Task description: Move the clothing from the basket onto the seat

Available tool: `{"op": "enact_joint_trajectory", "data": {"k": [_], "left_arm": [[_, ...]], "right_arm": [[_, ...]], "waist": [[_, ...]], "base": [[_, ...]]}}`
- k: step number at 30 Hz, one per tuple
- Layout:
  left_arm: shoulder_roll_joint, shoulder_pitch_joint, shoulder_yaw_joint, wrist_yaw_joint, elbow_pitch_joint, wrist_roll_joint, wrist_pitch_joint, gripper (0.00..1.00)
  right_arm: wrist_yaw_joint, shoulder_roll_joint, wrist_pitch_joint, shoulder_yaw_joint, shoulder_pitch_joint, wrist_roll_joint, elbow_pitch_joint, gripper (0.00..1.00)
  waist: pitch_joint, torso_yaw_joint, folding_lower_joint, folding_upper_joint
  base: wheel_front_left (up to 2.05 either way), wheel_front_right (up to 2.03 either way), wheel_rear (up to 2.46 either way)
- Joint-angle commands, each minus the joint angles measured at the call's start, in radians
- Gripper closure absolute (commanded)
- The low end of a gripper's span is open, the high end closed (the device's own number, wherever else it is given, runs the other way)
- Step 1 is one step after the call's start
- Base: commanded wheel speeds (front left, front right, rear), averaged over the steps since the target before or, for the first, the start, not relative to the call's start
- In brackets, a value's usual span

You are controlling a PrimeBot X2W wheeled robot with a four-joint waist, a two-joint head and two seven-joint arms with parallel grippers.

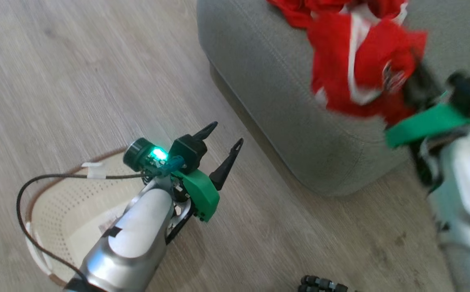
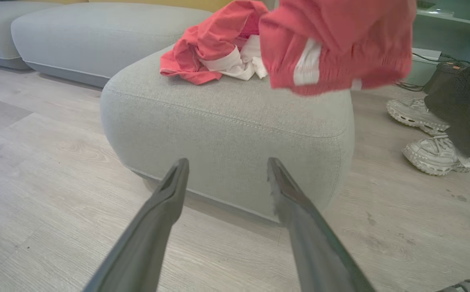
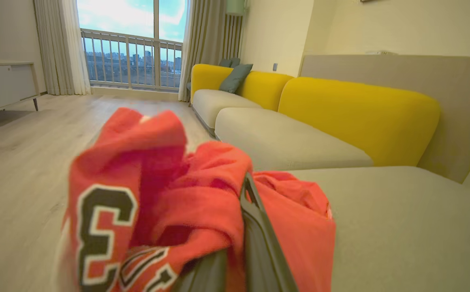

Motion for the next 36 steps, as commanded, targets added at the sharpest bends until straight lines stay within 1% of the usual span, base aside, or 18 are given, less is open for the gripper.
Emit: {"op": "enact_joint_trajectory", "data": {"k": [1,4,7,8,10,18,19,21,27,31,36], "left_arm": [[0.018,-0.048,0.036,-0.003,-0.032,0.007,-0.010,0.00],[0.032,-0.057,0.035,-0.004,-0.039,0.020,-0.010,0.00],[0.048,-0.076,0.016,-0.005,-0.040,0.046,-0.010,0.00],[0.056,-0.083,0.010,-0.006,-0.038,0.054,-0.010,0.00],[0.064,-0.090,0.006,-0.006,-0.036,0.057,-0.010,0.00],[0.093,-0.114,-0.009,-0.008,-0.036,0.056,-0.010,0.00],[0.093,-0.114,-0.009,-0.008,-0.036,0.056,-0.010,0.00],[0.101,-0.122,-0.020,-0.008,-0.040,0.061,-0.010,0.00],[0.137,-0.152,-0.038,-0.009,-0.044,0.063,-0.010,0.00],[0.145,-0.171,-0.045,-0.009,-0.055,0.058,-0.010,0.00],[0.151,-0.184,-0.059,-0.009,-0.067,0.056,-0.010,0.00]], "right_arm": [[0.000,-0.025,-0.009,-0.007,-0.061,-0.005,-0.030,1.00],[0.000,-0.048,-0.009,-0.039,-0.130,-0.007,-0.018,1.00],[0.000,-0.097,-0.009,-0.052,-0.202,-0.024,-0.007,1.00],[0.000,-0.126,-0.009,-0.062,-0.250,-0.040,-0.002,1.00],[0.000,-0.155,-0.009,-0.074,-0.298,-0.062,0.009,1.00],[0.000,-0.231,-0.008,-0.139,-0.508,-0.138,0.123,1.00],[0.000,-0.231,-0.008,-0.139,-0.508,-0.138,0.123,1.00],[0.000,-0.257,0.000,-0.151,-0.558,-0.162,0.152,1.00],[0.000,-0.319,0.045,-0.263,-0.712,-0.206,0.225,1.00],[0.000,-0.350,0.102,-0.363,-0.790,-0.232,0.263,1.00],[0.000,-0.380,0.144,-0.487,-0.864,-0.249,0.308,1.00]], "waist": [[0.036,0.015,0.0000,0.0000],[0.081,0.036,0.0000,0.0000],[0.127,0.064,0.0000,0.0000],[0.152,0.078,0.0000,0.0000],[0.177,0.092,0.0000,0.0000],[0.269,0.142,0.0000,0.0000],[0.269,0.142,0.0000,0.0000],[0.293,0.157,0.0000,0.0000],[0.363,0.191,0.0000,0.0000],[0.409,0.224,0.0000,0.0000],[0.463,0.266,0.0000,0.0000]], "base": [[0.00,0.00,0.00],[0.00,0.00,0.00],[0.00,0.00,0.00],[0.00,0.00,0.00],[0.00,0.00,0.00],[0.00,0.00,0.00],[0.00,0.00,0.00],[0.00,0.00,0.00],[0.00,0.00,0.00],[0.00,0.00,0.00],[0.00,0.00,0.00]]}}
